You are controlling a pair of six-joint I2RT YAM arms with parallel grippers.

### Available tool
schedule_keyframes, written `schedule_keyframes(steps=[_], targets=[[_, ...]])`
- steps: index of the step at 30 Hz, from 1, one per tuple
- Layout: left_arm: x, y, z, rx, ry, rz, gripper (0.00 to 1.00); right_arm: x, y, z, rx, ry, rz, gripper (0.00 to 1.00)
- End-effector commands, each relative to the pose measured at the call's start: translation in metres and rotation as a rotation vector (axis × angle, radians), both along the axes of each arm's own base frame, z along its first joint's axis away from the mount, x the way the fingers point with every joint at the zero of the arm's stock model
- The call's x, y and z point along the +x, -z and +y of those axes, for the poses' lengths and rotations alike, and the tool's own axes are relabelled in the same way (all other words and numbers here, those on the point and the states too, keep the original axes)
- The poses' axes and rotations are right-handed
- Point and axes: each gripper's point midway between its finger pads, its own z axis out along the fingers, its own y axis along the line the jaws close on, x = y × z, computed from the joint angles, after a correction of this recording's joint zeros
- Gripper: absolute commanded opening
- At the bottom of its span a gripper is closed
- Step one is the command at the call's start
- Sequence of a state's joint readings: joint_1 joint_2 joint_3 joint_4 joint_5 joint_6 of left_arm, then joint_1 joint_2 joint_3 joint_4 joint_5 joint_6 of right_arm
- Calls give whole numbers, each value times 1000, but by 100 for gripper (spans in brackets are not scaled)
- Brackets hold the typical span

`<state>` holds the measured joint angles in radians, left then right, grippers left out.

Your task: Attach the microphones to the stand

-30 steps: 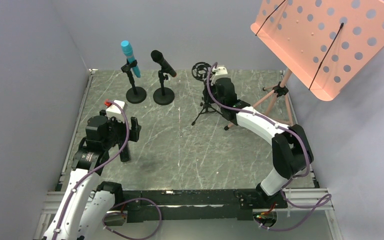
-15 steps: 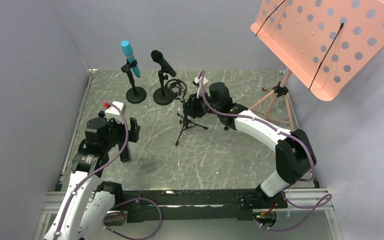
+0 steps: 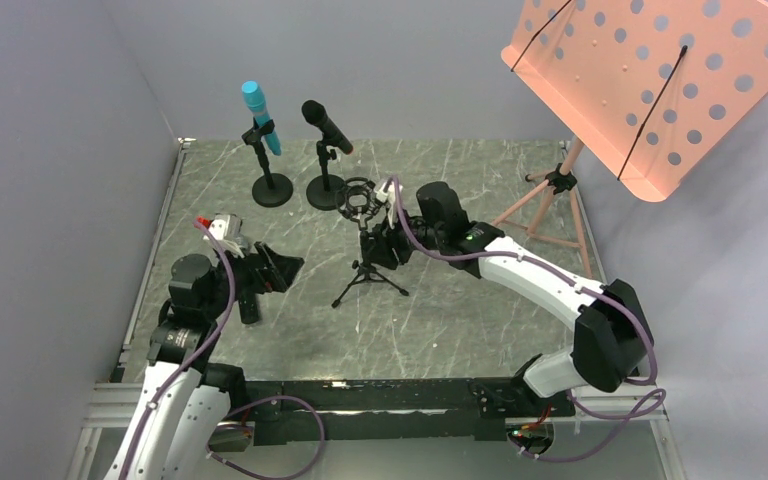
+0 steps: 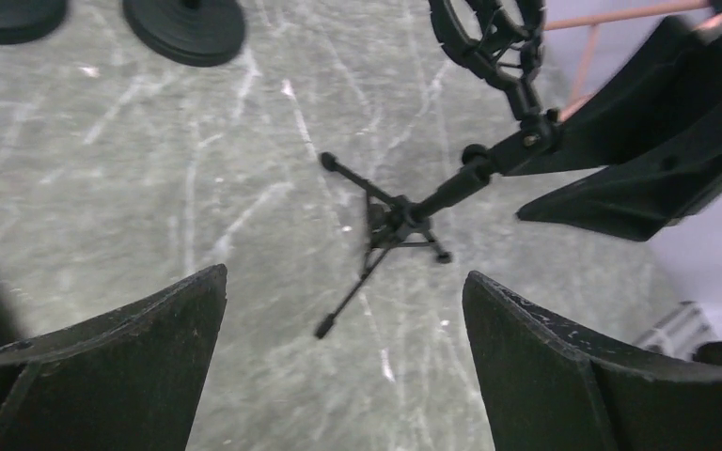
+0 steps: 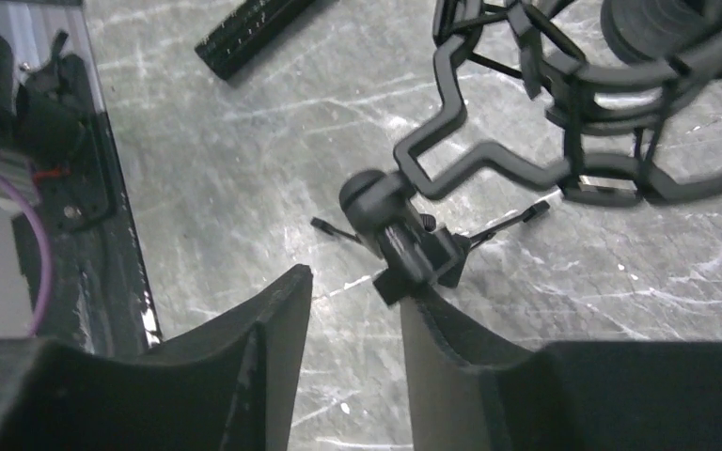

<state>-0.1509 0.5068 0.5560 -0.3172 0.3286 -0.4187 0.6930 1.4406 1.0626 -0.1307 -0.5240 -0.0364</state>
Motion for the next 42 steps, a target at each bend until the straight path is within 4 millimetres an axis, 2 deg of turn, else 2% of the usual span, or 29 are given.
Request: schedule_keyframes(steps=[1,4,6,9,12,15,19,21,22,24,26,29,35,37,42], targets=[[-1,-32,-31,-251,109,-47,99,-10,-6,-5,0,-59,-82,53],[8,-38,-42,-351,150,-36,99,-9,-13,-18,-19,-91,-148,75],[16,-42,-47,-393,167,-39,99,-10,-15,-29,-18,-124,-162,85],[29,-50,-53,-433,190,-46,99,-21,-11,-46,-28,-272,-205,98],[43,-51,-61,-446,224,-16,96,-32,-9,-61,-34,-381,-234,100],[56,-45,-61,-397,211,9,94,-26,-13,-70,-25,-353,-259,100],[61,-31,-59,-317,218,-12,92,-23,-15,-79,-29,-343,-278,100],[65,-14,-46,-215,146,19,92,-23,-15,-80,-29,-338,-285,100],[67,-4,-32,-142,77,38,93,-23,-15,-80,-29,-339,-289,100],[71,23,12,-3,-159,92,94,-22,-15,-81,-30,-331,-292,100],[68,40,49,104,-317,116,96,-21,-15,-81,-34,-323,-292,100],[63,61,86,203,-449,213,96,-20,-15,-81,-39,-321,-290,100],[83,99,107,289,-477,489,90,-20,-18,-82,-32,-314,-295,100],[91,112,120,300,-479,600,89,-20,-20,-82,-28,-306,-300,100],[110,133,134,353,-439,732,87,-20,-25,-85,-21,-295,-320,100]])
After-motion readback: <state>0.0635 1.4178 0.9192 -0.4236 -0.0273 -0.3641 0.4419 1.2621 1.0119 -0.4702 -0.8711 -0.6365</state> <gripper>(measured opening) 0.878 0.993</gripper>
